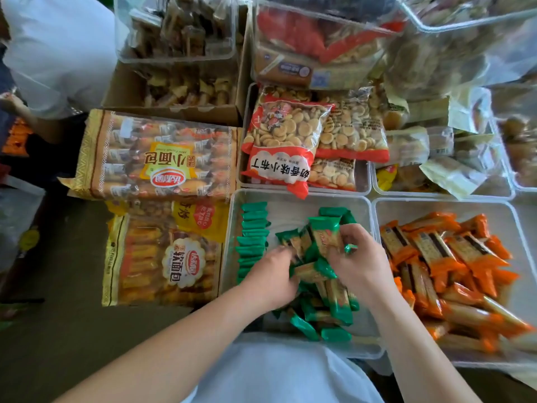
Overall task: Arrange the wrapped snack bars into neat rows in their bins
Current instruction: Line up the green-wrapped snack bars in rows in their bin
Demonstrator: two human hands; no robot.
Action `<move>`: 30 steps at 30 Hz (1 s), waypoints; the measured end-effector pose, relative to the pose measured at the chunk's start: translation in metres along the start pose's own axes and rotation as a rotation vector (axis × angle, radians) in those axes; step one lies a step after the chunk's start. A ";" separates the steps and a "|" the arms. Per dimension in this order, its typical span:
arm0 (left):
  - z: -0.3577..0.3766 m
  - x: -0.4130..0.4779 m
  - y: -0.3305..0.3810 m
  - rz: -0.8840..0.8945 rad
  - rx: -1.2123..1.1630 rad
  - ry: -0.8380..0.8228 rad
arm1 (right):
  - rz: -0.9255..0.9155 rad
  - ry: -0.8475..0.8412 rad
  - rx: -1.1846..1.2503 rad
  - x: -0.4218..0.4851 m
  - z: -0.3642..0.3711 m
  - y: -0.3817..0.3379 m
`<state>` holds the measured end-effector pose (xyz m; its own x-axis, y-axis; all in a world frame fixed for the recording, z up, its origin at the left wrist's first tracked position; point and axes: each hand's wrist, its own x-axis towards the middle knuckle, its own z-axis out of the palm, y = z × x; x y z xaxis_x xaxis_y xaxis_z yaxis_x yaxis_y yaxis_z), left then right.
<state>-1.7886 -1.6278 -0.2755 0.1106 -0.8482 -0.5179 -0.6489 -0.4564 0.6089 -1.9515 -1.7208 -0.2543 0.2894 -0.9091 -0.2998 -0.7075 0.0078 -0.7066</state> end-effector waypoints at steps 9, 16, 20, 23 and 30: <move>0.012 0.025 0.011 0.003 0.075 -0.014 | 0.077 0.130 0.215 -0.018 -0.028 0.018; -0.011 -0.002 -0.002 -0.018 -0.362 0.069 | 0.114 0.131 0.325 -0.013 -0.033 0.007; -0.020 -0.014 -0.006 -0.012 -0.506 0.128 | 0.096 0.098 0.333 -0.010 -0.026 -0.003; -0.028 -0.023 -0.002 0.003 -0.549 0.158 | 0.103 0.022 0.390 -0.013 -0.024 -0.006; -0.039 -0.037 0.005 0.020 -0.626 0.149 | 0.084 -0.044 0.459 -0.023 -0.025 -0.013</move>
<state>-1.7671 -1.6093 -0.2301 0.2356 -0.8657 -0.4417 -0.0944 -0.4727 0.8761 -1.9653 -1.7104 -0.2226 0.2779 -0.8788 -0.3879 -0.3738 0.2731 -0.8864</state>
